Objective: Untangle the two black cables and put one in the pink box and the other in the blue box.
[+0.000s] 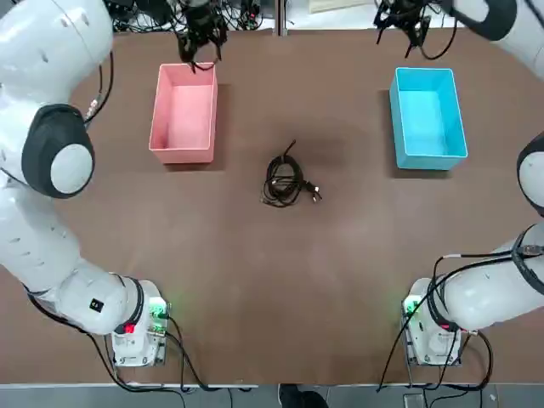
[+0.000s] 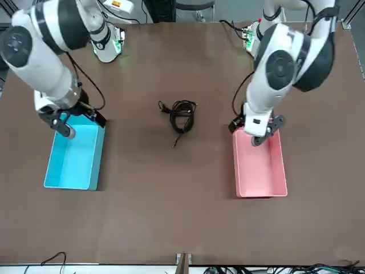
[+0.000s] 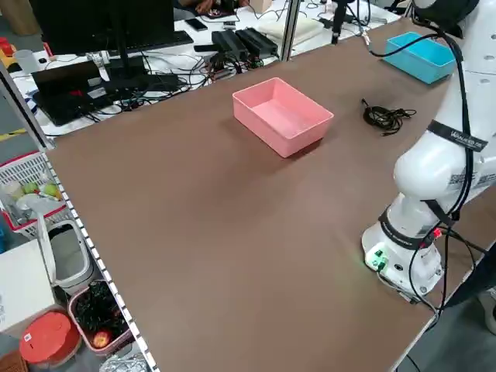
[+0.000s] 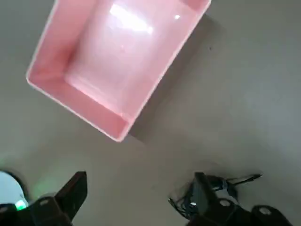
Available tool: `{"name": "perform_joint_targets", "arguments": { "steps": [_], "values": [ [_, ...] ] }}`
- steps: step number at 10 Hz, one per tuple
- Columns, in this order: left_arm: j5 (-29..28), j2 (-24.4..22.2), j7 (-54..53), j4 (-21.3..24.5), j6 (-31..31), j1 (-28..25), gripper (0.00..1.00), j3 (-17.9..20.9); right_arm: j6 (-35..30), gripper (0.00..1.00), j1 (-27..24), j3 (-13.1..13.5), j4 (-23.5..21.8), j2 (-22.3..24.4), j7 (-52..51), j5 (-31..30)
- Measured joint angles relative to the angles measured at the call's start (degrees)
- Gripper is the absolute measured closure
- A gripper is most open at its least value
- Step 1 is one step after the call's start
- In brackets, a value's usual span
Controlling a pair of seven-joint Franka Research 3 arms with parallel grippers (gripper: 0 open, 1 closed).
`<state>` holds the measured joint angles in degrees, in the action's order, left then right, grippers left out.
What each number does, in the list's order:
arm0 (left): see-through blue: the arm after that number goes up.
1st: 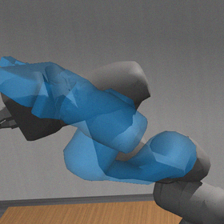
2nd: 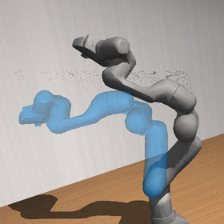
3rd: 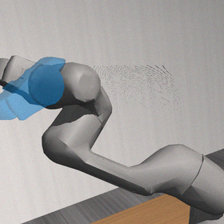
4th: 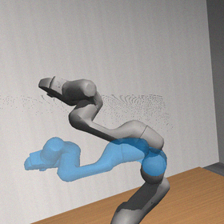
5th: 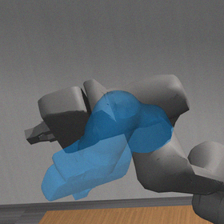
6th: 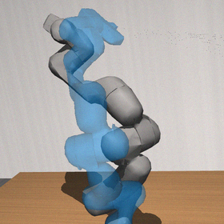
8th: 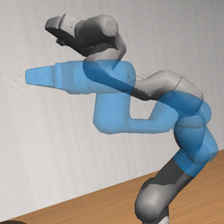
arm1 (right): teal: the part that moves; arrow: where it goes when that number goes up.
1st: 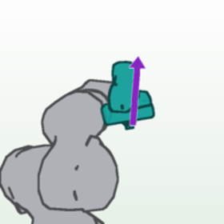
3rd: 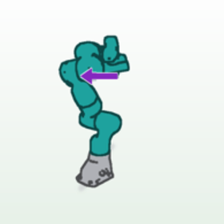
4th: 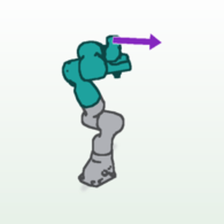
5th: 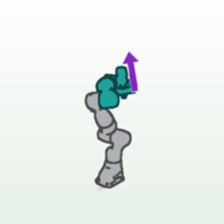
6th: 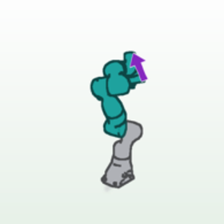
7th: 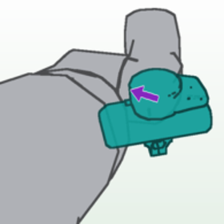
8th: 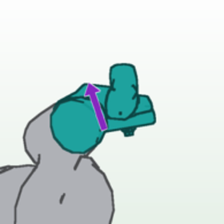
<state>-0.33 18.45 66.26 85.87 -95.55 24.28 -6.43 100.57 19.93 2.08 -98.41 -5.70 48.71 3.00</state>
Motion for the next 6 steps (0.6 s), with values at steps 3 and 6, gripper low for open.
{"name": "perform_joint_targets", "arguments": {
  "steps": [3,6],
  "values": [
    [-1.0,6.1,21.0,0.4,-8.0,7.3,0.00,-0.1,7.1,0.00,3.2,0.0,-7.8,0.0,5.3,0.6],
    [-1.2,14.0,46.0,0.6,-18.0,13.2,0.01,-0.1,15.4,0.00,6.8,0.0,-16.0,0.1,9.1,0.7]
  ]
}}
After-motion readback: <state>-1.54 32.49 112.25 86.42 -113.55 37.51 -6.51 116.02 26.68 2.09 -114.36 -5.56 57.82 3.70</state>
